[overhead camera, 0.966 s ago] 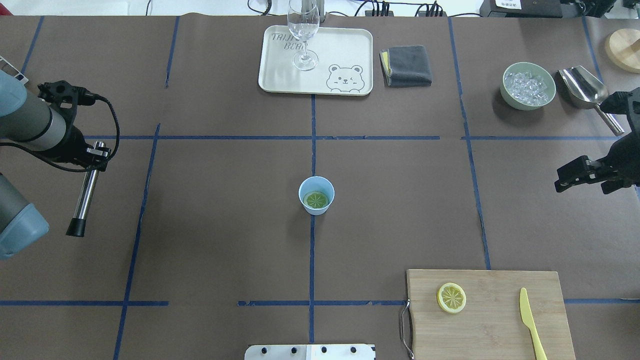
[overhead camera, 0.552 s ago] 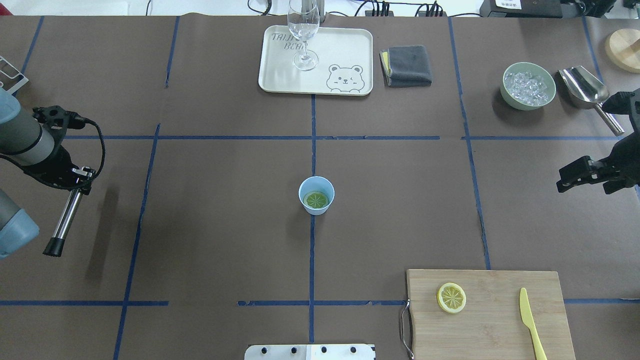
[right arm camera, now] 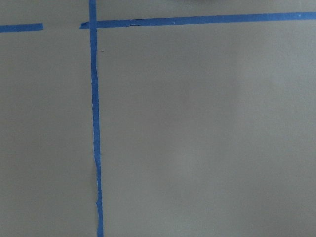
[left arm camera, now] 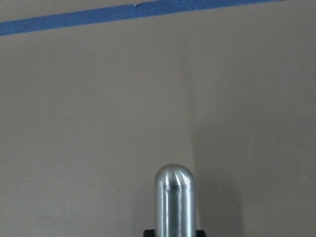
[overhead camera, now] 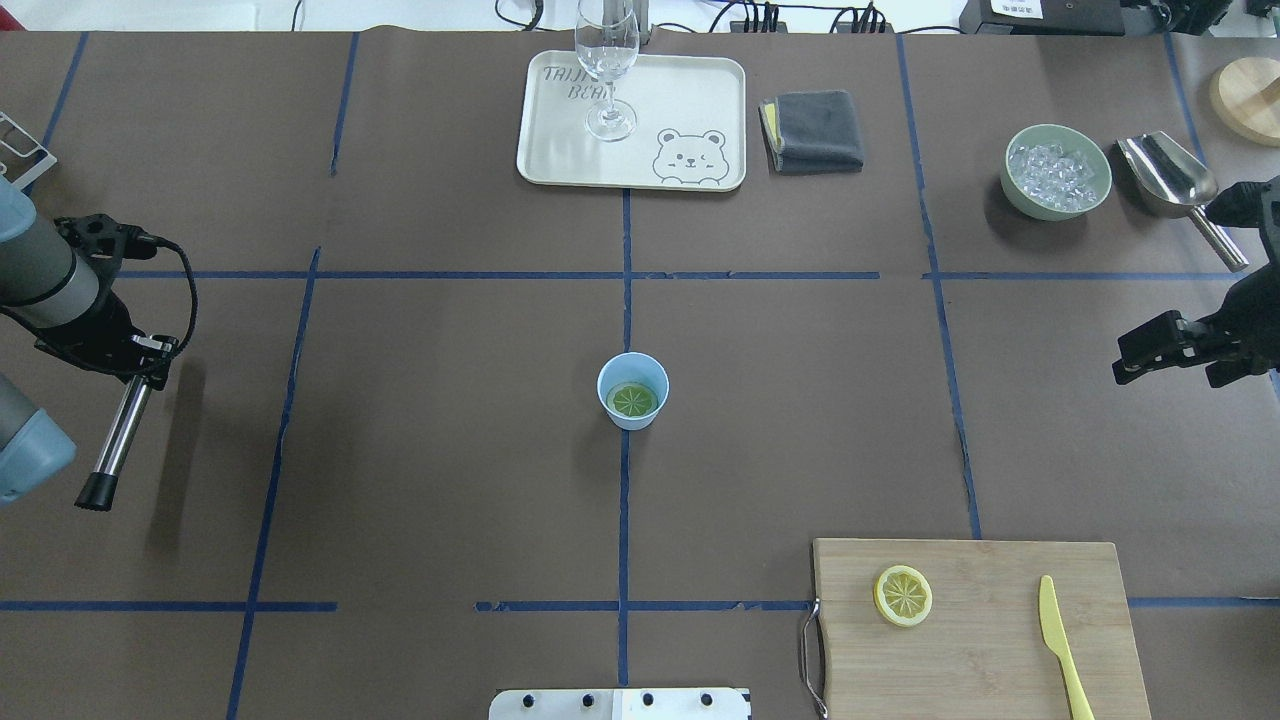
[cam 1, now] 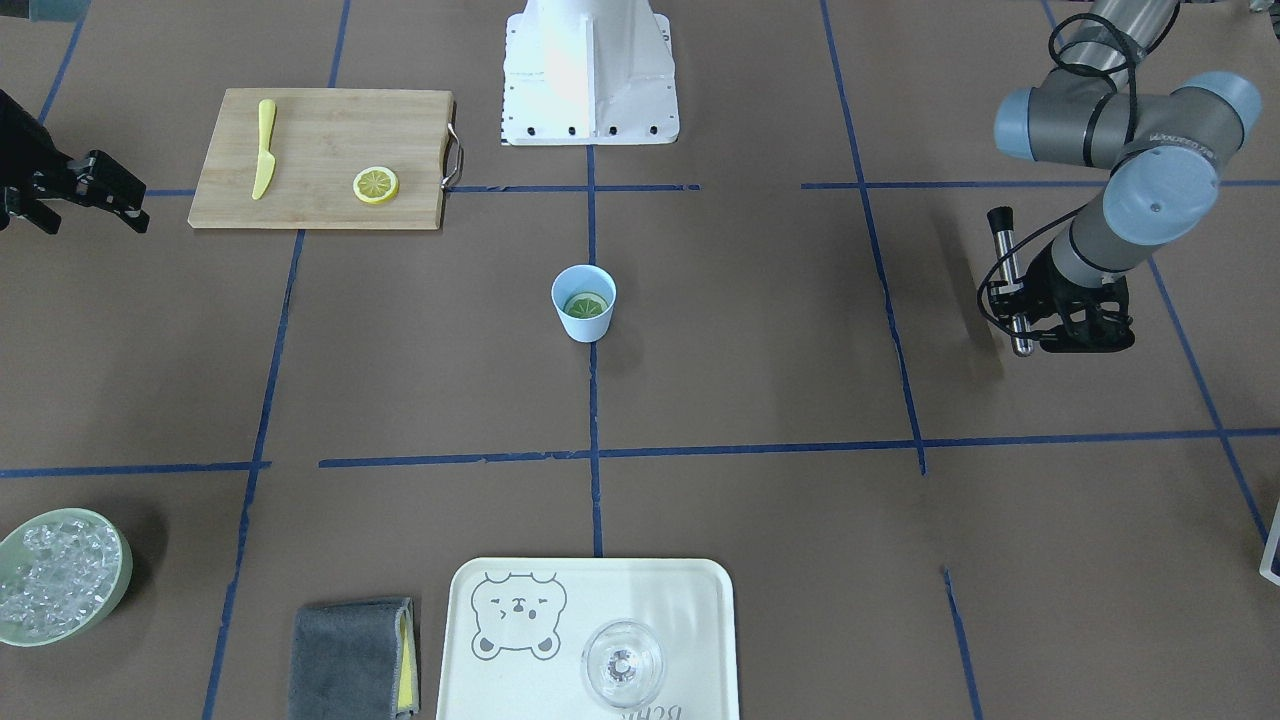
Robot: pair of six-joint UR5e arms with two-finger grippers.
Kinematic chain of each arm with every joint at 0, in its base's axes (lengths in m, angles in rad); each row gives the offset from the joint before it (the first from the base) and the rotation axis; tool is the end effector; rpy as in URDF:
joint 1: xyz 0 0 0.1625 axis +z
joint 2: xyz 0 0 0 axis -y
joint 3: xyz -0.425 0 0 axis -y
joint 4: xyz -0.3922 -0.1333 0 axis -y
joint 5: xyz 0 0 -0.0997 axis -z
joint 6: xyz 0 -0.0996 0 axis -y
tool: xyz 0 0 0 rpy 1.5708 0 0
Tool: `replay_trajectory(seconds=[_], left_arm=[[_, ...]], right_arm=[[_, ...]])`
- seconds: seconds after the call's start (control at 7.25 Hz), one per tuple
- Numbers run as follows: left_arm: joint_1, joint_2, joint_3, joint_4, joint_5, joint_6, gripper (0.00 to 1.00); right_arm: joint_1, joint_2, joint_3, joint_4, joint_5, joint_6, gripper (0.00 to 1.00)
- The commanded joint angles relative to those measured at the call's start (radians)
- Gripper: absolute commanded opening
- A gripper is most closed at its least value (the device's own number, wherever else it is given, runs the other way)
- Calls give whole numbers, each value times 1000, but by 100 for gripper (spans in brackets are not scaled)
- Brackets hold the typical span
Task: Squeeze lemon into cup
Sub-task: 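Set the muddler down on the table and open the left gripper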
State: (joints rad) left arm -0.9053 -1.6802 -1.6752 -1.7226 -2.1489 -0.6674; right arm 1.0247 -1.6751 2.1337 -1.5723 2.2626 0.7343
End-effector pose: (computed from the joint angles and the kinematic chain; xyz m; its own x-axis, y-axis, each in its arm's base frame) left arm 0.2792 -0.4834 0.5440 0.7796 0.0722 -0.6221 -0.1198 0.9922 -0.0350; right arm -0.1641 -0.4043 0.4364 0.6922 0.0383 0.7207 0.0029 0.9984 -0.0560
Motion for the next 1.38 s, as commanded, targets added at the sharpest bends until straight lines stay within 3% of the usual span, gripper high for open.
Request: replay_trajectory(seconds=[0.0, 0.41, 1.24], left_arm=[[-12, -48, 35, 0, 0, 0, 0], [-15, -87, 104, -29, 4, 8, 0], [-21, -88, 118, -37, 6, 2, 0]], right_arm=[[0, 0, -1, 0, 0, 0, 100], [-2, 0, 0, 0, 0, 4, 100], [0, 0, 5, 0, 3, 7, 100]])
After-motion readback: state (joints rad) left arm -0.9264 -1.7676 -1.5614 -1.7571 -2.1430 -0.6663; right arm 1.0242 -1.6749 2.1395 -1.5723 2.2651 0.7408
